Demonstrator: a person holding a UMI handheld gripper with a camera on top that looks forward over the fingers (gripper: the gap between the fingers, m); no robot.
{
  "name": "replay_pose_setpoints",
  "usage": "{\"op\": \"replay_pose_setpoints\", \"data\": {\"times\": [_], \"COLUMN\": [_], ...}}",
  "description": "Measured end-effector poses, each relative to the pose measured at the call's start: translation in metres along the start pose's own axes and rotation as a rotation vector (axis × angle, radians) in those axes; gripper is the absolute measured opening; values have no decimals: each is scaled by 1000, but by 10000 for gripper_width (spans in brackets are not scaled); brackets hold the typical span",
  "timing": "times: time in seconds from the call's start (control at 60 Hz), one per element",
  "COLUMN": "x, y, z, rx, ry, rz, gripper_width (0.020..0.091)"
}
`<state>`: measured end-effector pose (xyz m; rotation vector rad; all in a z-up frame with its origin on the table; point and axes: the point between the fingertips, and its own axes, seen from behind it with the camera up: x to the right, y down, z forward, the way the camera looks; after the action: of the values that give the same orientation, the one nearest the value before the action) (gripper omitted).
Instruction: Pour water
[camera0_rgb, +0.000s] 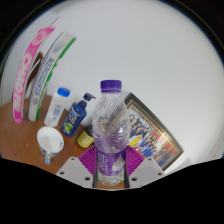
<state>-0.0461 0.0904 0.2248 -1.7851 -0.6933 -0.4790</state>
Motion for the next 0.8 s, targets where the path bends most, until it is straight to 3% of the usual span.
{"op": "replay_pose_setpoints", "data": {"times": [0.25, 0.567, 0.633, 0.8], "x": [-27, -82, -81, -80], "y": [38, 102, 99, 104], "z": [32, 71, 68, 63], "rx": [79, 26, 74, 64], "ry": [-172, -241, -218, -198], "rz": [515, 643, 637, 669], "gripper_width": [351, 361, 363, 500]}}
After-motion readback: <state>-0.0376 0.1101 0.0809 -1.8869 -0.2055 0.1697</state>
